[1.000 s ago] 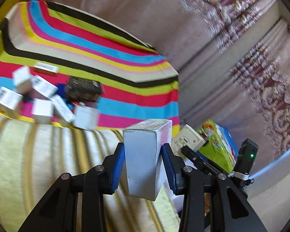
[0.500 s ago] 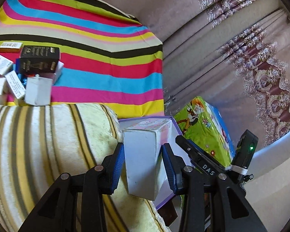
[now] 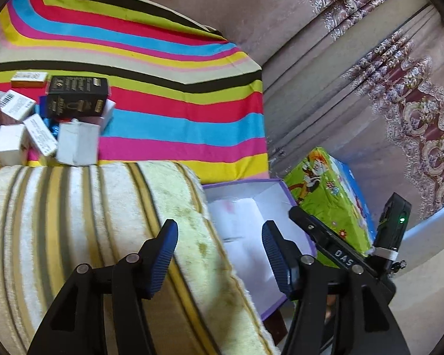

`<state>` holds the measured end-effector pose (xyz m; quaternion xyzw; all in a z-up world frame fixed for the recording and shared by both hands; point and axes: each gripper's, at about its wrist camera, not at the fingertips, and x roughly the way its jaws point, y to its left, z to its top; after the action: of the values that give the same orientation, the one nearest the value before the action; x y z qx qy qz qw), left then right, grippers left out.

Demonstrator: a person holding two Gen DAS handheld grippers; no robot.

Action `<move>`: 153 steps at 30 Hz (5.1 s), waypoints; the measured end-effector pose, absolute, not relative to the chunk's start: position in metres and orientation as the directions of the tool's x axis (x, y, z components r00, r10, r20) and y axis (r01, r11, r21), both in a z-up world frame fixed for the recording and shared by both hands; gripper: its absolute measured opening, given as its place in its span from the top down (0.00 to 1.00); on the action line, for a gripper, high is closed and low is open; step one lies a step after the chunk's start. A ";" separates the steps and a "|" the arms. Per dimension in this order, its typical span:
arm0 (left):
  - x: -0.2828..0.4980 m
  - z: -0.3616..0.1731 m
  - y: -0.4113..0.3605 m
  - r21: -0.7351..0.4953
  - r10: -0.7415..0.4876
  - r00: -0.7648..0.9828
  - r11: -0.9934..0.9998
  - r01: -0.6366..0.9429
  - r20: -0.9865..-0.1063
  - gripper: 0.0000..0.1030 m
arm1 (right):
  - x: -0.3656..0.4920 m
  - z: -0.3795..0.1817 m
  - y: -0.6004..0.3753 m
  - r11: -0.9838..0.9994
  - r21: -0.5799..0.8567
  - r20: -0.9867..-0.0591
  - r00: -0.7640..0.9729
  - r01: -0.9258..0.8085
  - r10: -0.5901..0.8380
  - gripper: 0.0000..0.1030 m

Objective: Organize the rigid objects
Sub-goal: 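Carry both boxes into the purple-rimmed storage box and open both tools, then move both open tools back over the pile of boxes, then grasp the black box with the right tool while the left tool grasps the silver-white box, then carry the black and silver boxes into the storage box and open both tools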

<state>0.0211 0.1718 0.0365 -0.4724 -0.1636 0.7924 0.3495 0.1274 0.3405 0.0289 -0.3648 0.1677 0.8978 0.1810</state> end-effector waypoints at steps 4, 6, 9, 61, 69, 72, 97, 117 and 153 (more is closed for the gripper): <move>0.021 0.038 0.161 -0.545 0.672 -0.364 -0.738 -0.398 -0.645 0.42 | 0.124 0.028 0.334 -0.881 0.181 -0.719 -0.670 -0.438 0.185 0.22; 0.020 0.039 0.155 -0.530 0.659 -0.383 -0.751 -0.395 -0.648 0.42 | 0.121 0.028 0.329 -0.883 0.185 -0.722 -0.669 -0.432 0.177 0.22; 0.018 0.039 0.145 -0.511 0.638 -0.406 -0.769 -0.384 -0.654 0.42 | 0.117 0.028 0.322 -0.891 0.181 -0.725 -0.669 -0.417 0.166 0.22; -0.104 0.021 -0.017 -0.075 0.292 -0.527 -0.916 -0.394 -0.799 0.41 | -0.044 0.017 0.167 -0.990 0.122 -0.781 -0.622 -0.077 -0.048 0.09; -0.130 0.014 0.000 -0.022 0.267 -0.483 -0.890 -0.455 -0.834 0.41 | -0.075 0.014 0.157 -0.992 0.117 -0.793 -0.606 -0.046 -0.066 0.07; -0.137 0.011 0.004 -0.014 0.264 -0.470 -0.883 -0.470 -0.842 0.41 | -0.085 0.013 0.155 -0.993 0.114 -0.794 -0.603 -0.033 -0.072 0.07; -0.160 -0.001 -0.008 -0.201 0.340 -0.425 -0.919 -0.339 -0.839 0.59 | -0.123 0.003 0.133 -0.997 0.076 -0.808 -0.587 -0.024 -0.048 0.07; -0.097 0.022 -0.017 -0.339 0.369 -0.603 -0.926 -0.168 -0.707 0.60 | -0.140 -0.013 0.133 -0.996 0.067 -0.816 -0.578 -0.050 -0.026 0.16; -0.019 0.034 0.068 -0.306 0.400 -0.610 -0.916 -0.258 -0.684 0.60 | -0.011 0.027 0.188 -0.969 0.128 -0.697 -0.714 -0.209 0.062 0.17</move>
<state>-0.0189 0.0680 0.0341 -0.4011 -0.0887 0.8929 0.1844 -0.0105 0.1884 0.0266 -0.3710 0.0992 0.9204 0.0737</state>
